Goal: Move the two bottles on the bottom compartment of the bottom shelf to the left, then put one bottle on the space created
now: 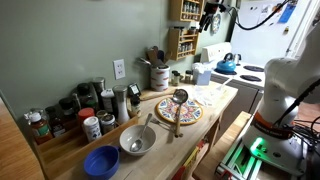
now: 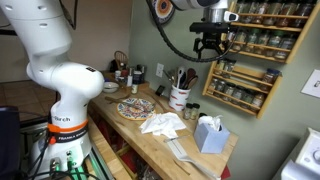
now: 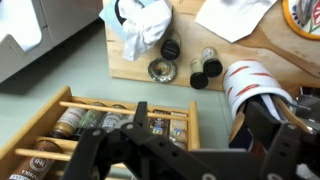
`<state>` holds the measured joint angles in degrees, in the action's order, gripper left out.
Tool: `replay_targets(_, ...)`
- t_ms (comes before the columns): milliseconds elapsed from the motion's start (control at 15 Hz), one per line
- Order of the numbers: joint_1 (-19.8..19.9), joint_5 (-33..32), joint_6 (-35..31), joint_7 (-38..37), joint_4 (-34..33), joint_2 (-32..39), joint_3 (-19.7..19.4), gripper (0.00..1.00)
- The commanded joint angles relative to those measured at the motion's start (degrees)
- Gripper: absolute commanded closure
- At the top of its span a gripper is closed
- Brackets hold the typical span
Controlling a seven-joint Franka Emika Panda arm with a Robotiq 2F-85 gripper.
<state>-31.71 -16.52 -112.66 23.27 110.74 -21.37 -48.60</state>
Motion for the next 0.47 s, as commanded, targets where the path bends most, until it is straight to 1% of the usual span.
replay_targets(0,15.5,1.6,6.4,0.8,3.1,-1.8,14.7,0.00)
replay_targets(67,17.2,4.7,3.0,3.1,0.8,2.6,14.8,0.00)
replay_targets(133,20.2,5.4,3.6,3.3,0.9,2.3,17.8,0.00)
replay_targets(200,22.1,6.1,3.6,3.6,0.9,2.4,19.4,0.00)
replay_targets(267,23.0,6.4,3.4,3.9,0.8,2.8,20.1,0.00)
replay_targets(400,23.6,6.5,3.3,4.1,0.8,3.7,20.3,0.00)
